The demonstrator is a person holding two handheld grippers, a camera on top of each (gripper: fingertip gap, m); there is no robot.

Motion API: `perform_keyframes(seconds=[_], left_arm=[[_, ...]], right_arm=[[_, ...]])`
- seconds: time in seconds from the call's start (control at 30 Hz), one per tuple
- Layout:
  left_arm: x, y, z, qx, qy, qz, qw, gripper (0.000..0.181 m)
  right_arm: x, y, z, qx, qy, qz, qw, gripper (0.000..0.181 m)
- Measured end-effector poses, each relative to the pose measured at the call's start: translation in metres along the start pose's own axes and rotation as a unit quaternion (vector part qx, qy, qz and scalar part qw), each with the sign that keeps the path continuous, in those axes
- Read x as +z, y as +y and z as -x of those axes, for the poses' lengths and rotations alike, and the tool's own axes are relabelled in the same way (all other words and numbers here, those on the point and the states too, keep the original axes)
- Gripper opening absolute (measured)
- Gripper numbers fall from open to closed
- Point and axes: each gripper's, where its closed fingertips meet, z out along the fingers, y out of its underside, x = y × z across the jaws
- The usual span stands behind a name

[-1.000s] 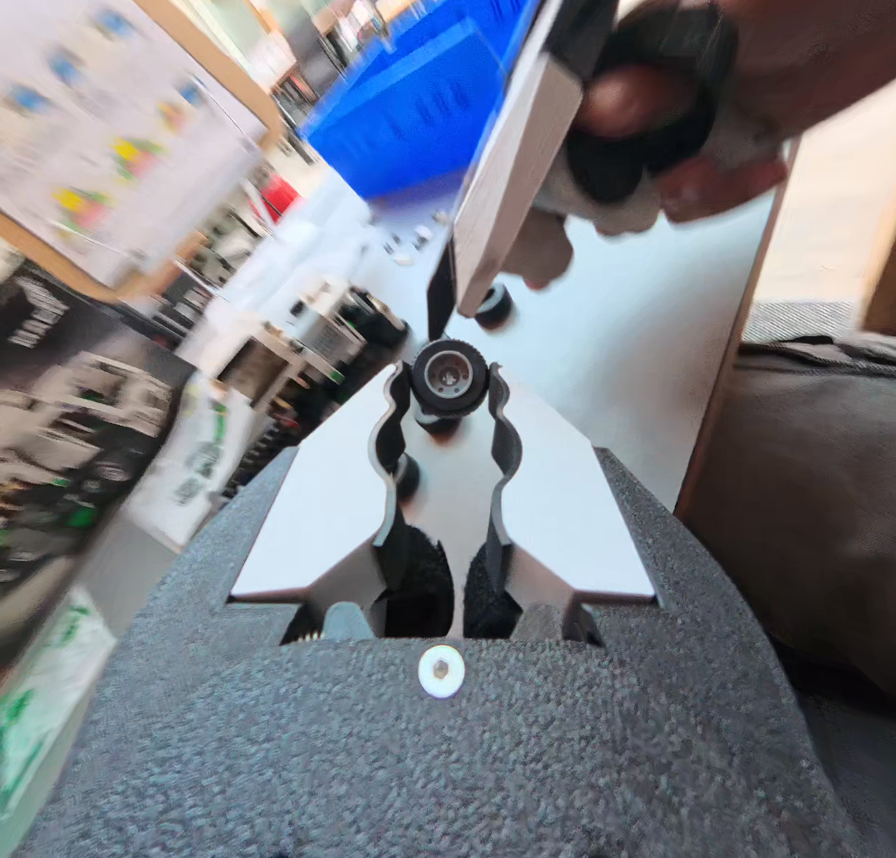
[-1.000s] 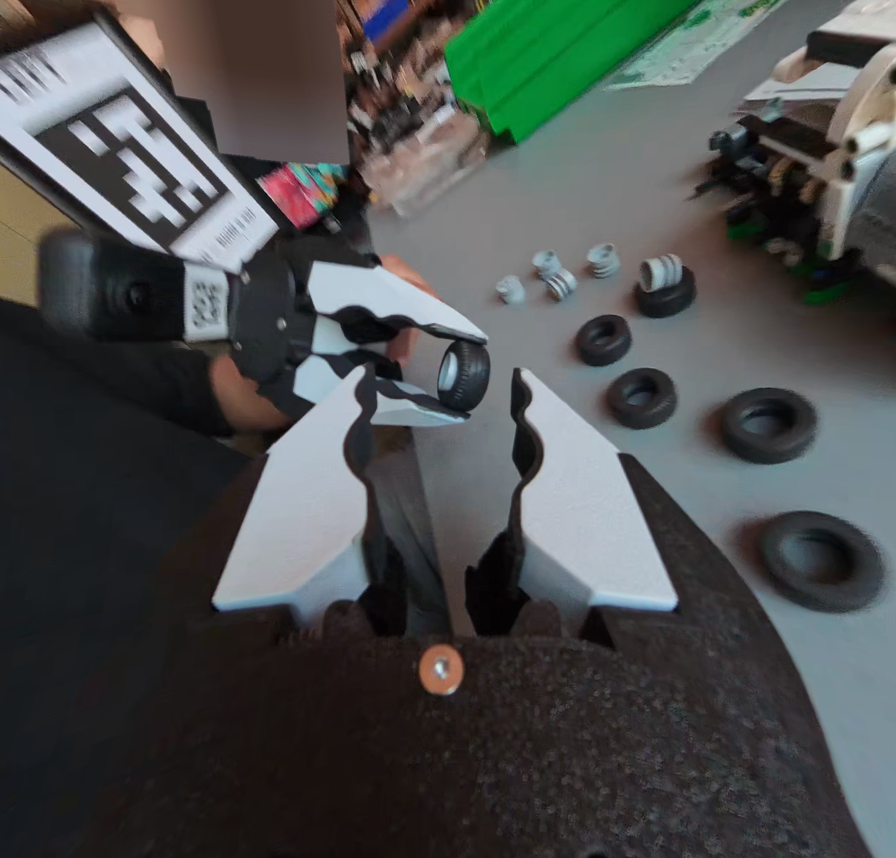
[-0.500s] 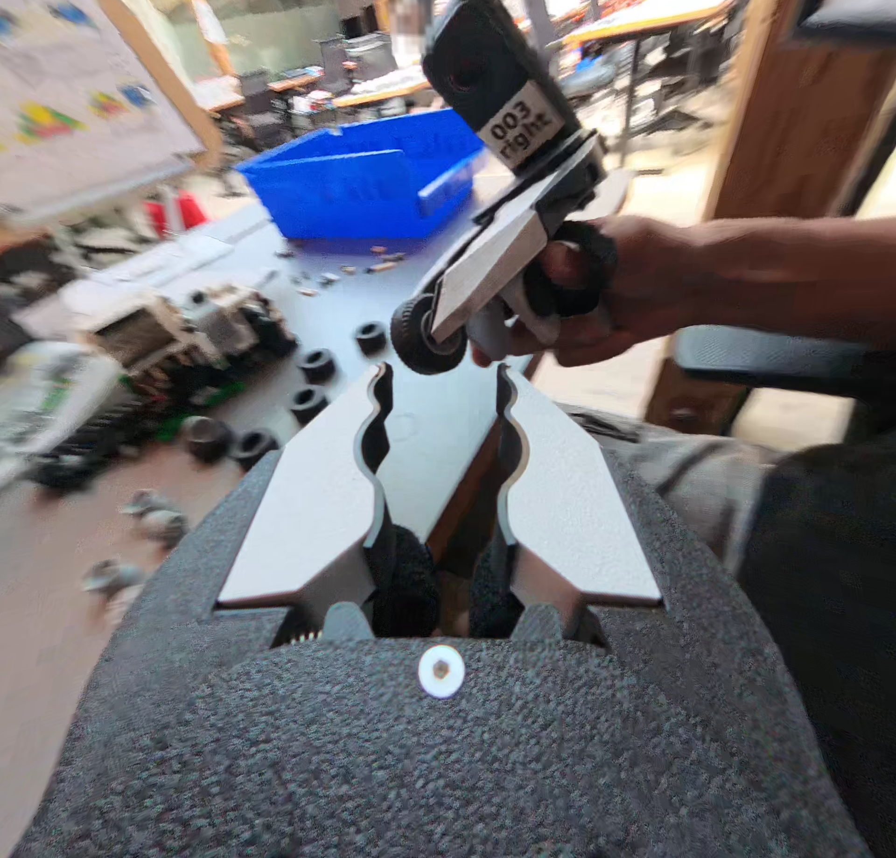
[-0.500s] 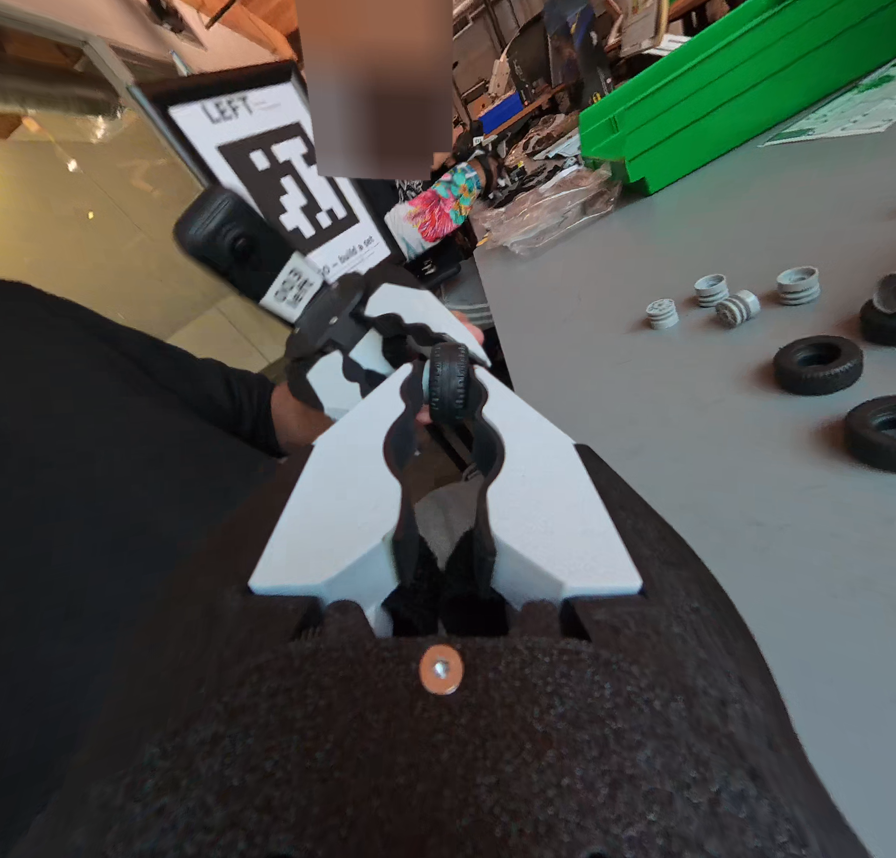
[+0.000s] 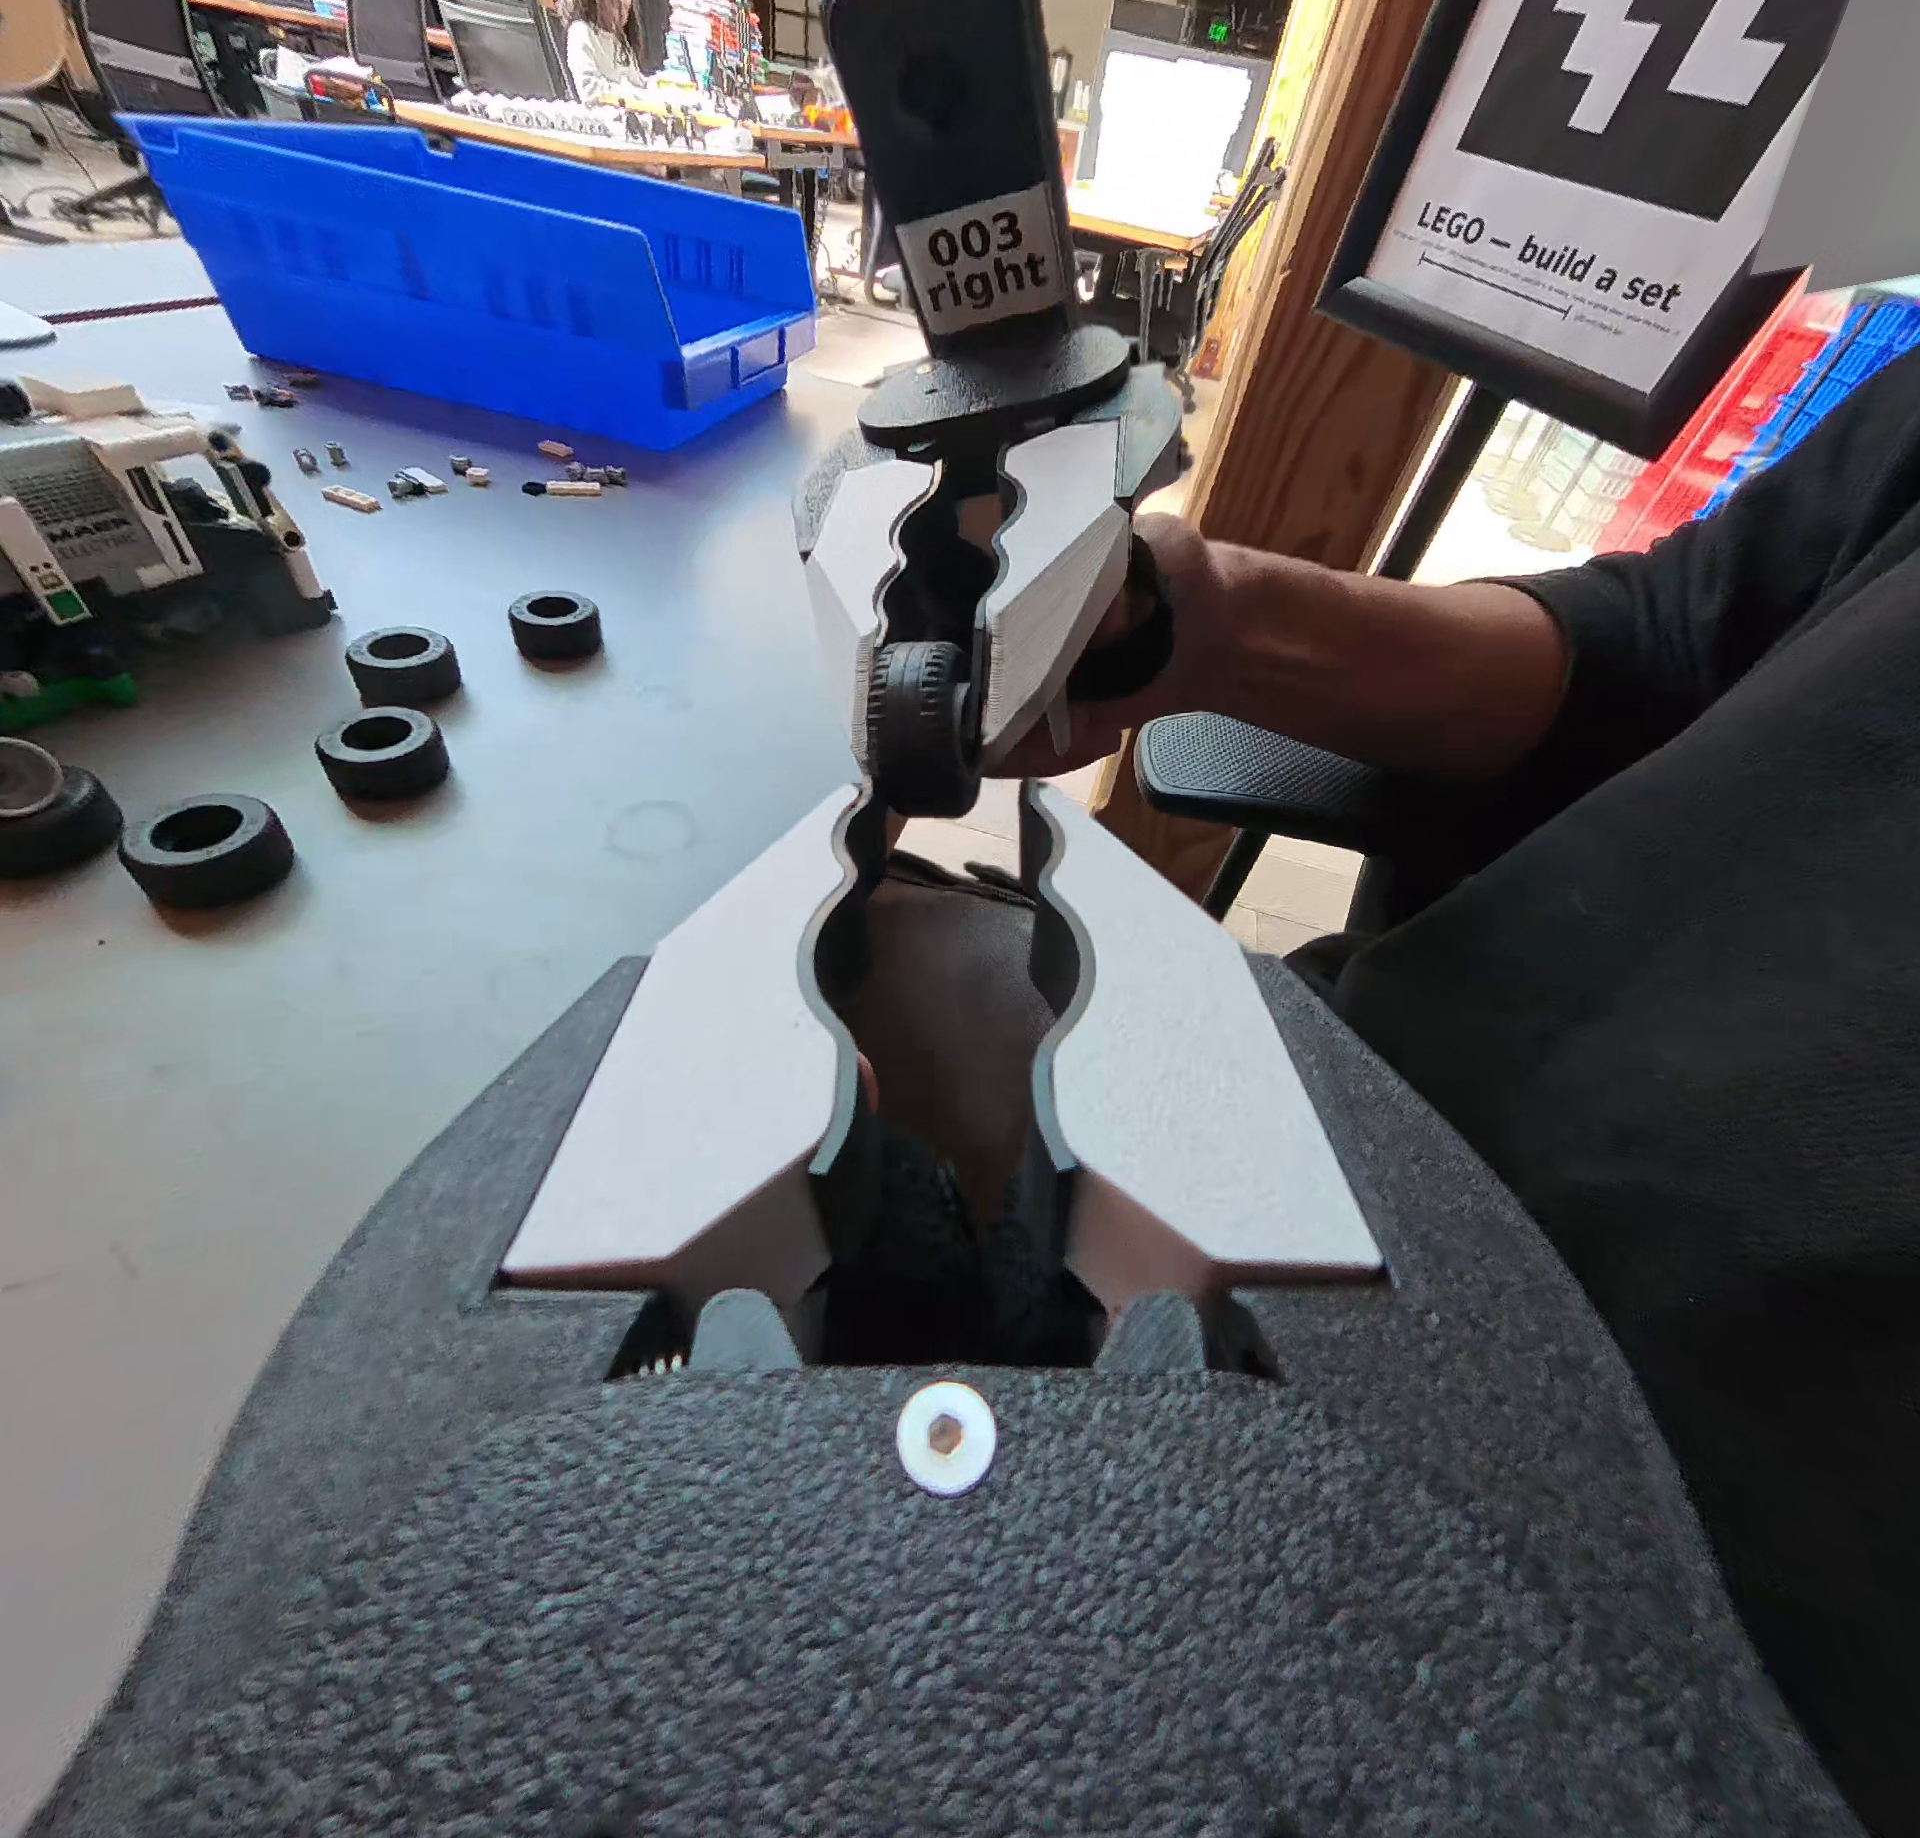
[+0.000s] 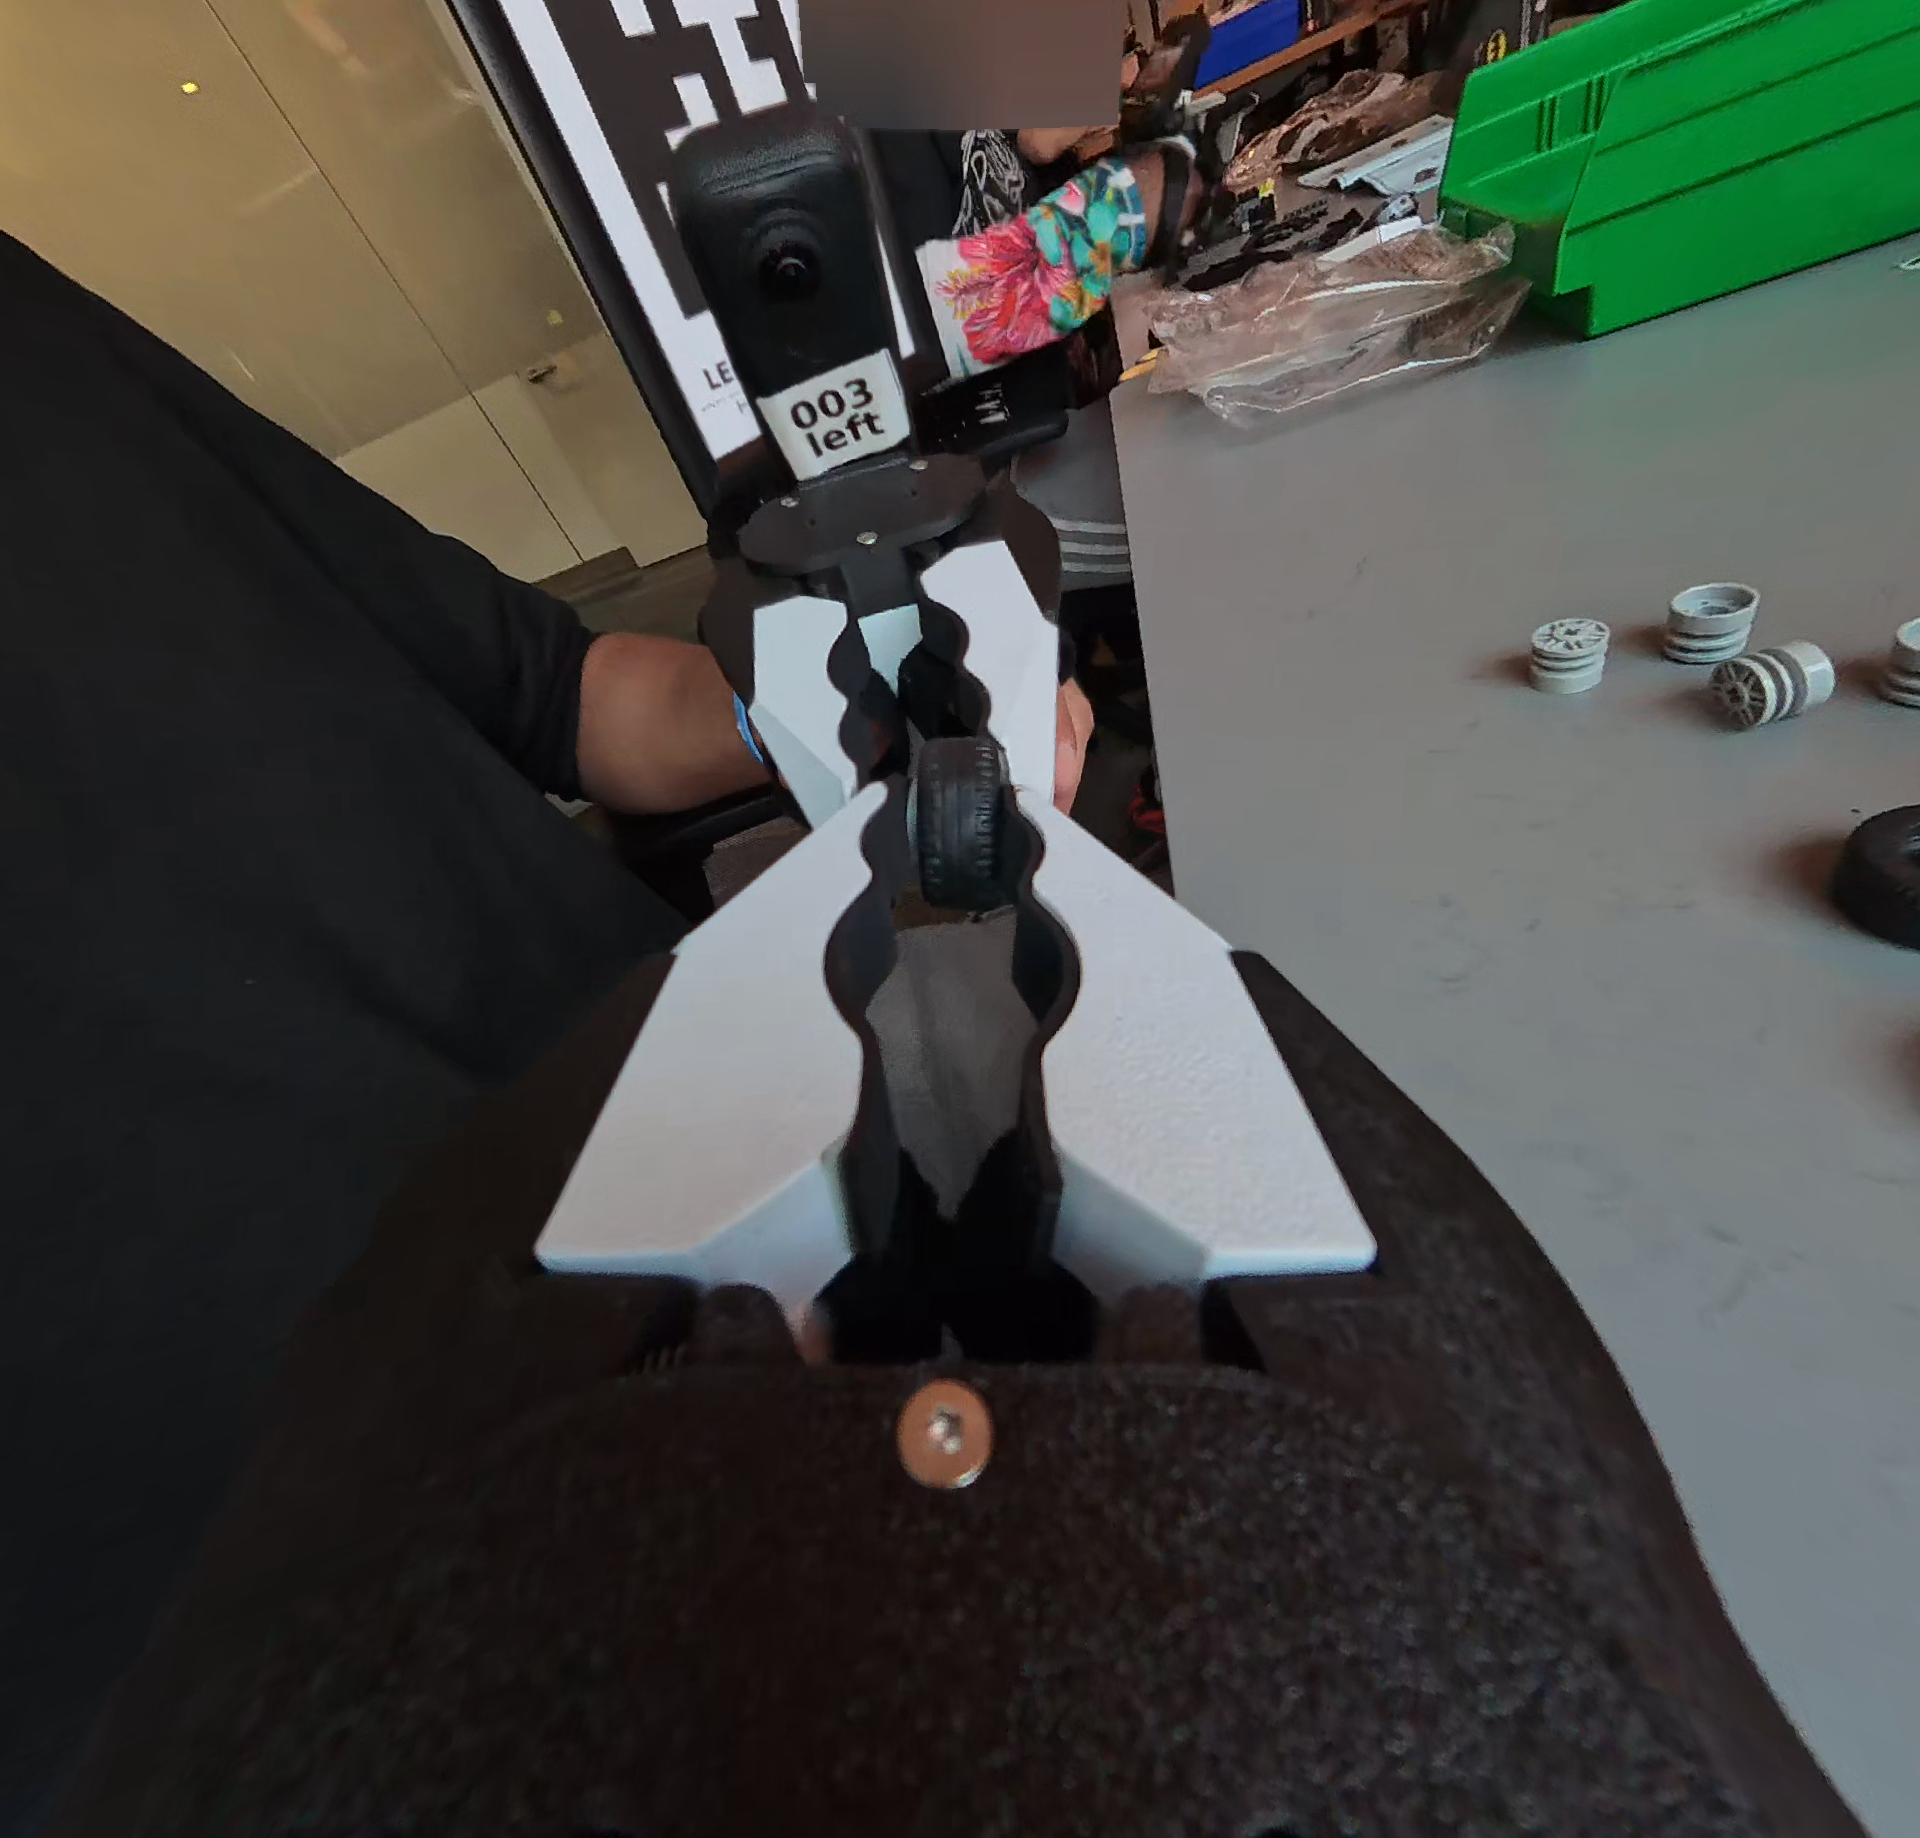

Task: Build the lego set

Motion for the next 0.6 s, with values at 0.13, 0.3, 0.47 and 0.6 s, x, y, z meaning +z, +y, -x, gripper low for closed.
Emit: perform_keyframes(seconds=[0.13, 0.3, 0.47, 0.6], left_arm=[[0.003, 0.013, 0.006, 0.004, -0.005, 0.013, 1.000, 0.018], [0.002, 0.011, 0.021, 0.011, -0.056, -0.010, 0.998, 0.013], [0.003, 0.010, 0.032, -0.062, -0.060, -0.025, 0.996, 0.012], [0.008, 0.012, 0.029, -0.092, -0.048, -0.037, 0.994, 0.012]], right_arm=[[0.002, 0.013, -0.007, -0.036, 0.029, 0.026, 0.999, 0.016], [-0.003, 0.014, -0.016, -0.022, 0.050, 0.019, 0.998, 0.037], [-0.012, 0.008, -0.034, -0.033, 0.116, -0.010, 0.993, 0.020], [-0.016, 0.009, -0.035, -0.025, 0.116, -0.012, 0.993, 0.017]])
